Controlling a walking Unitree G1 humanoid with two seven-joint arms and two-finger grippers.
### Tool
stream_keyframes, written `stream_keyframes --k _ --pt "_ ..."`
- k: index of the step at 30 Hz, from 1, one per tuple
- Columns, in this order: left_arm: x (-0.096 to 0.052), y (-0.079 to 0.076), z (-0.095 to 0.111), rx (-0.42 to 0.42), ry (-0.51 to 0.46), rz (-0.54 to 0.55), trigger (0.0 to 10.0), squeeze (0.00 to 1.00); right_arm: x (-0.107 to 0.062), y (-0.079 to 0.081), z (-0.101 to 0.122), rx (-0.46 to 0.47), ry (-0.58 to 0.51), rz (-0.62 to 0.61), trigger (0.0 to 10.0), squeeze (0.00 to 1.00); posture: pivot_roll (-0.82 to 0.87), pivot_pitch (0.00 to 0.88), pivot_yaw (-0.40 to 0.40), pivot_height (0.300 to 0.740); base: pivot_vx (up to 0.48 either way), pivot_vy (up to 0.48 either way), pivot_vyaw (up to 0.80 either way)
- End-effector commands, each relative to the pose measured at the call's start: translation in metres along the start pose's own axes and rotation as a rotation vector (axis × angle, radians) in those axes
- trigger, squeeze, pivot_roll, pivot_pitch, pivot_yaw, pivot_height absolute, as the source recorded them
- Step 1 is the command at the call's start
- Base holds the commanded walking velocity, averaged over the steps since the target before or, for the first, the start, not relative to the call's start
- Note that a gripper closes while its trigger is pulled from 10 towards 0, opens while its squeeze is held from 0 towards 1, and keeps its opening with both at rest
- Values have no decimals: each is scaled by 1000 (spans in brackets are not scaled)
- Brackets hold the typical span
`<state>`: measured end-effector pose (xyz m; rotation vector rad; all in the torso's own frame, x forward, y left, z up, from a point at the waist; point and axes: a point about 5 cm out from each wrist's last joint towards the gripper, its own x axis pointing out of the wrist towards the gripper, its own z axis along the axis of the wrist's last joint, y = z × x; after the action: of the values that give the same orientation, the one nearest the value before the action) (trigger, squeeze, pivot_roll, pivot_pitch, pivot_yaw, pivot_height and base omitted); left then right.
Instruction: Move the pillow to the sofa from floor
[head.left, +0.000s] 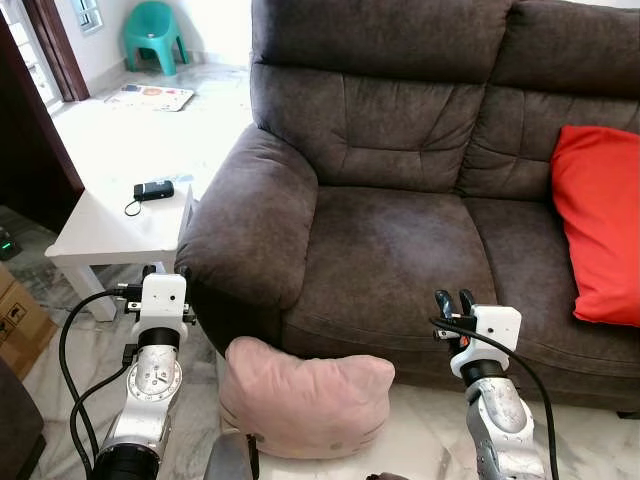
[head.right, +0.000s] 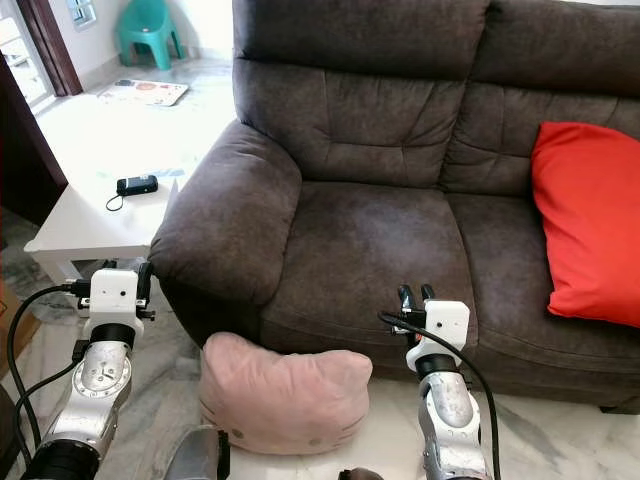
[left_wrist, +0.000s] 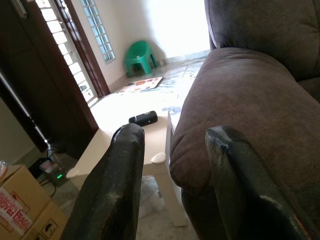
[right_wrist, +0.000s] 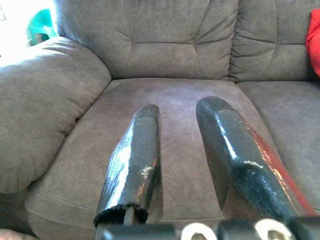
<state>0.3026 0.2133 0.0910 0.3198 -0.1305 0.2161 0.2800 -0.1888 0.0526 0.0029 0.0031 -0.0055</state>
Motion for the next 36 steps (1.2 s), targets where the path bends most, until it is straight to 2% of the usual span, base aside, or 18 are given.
stream_keyframes --k 1,8,14,36 --pt "1 -3 0 -14 5 -13 10000 0 2 -1 2 6 0 -2 10000 0 28 0 -59 634 0 0 0" --pt "1 -4 -1 -15 10 -16 10000 0 2 0 3 4 -5 11 10000 0 31 0 -62 597 0 0 0" --pt "1 -4 -1 -17 12 -14 10000 0 2 2 2 2 -1 21 10000 0 33 0 -64 583 0 0 0" --pt "3 -7 -1 -17 19 -34 10000 0 2 6 2 -5 -8 39 10000 0 34 0 -65 583 0 0 0"
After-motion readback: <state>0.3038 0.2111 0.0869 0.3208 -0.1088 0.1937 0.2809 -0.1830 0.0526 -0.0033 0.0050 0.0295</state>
